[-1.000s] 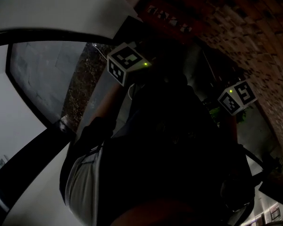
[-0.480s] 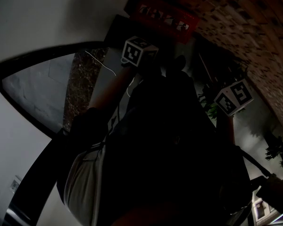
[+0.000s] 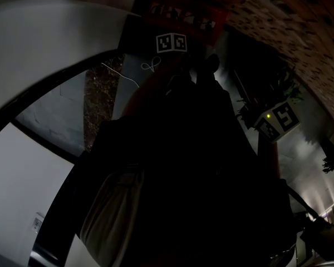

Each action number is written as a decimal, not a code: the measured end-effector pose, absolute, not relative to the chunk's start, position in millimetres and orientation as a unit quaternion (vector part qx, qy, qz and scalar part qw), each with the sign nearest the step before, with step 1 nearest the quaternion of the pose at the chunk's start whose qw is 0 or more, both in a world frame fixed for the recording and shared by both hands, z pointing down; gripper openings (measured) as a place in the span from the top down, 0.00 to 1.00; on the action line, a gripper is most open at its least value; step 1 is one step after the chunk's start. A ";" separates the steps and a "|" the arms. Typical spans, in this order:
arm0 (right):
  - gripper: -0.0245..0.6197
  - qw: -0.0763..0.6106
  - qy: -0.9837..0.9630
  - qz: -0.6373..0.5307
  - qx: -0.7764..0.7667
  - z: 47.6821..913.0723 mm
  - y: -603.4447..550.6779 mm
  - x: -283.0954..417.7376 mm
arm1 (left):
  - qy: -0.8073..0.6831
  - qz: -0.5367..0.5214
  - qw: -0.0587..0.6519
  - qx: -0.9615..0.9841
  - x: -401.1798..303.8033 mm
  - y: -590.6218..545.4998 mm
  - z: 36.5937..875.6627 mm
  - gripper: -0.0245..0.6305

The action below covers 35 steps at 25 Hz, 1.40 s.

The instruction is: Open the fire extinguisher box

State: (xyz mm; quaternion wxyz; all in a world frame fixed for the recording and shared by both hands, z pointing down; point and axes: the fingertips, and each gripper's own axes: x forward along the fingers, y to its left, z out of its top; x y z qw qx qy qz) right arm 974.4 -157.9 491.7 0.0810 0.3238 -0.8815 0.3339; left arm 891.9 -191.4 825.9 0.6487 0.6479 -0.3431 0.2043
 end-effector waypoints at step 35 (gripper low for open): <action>0.96 0.062 -0.859 0.394 0.321 509.0 -165.3 994.3 | -0.346 0.069 0.681 0.642 875.6 -227.9 819.0 0.59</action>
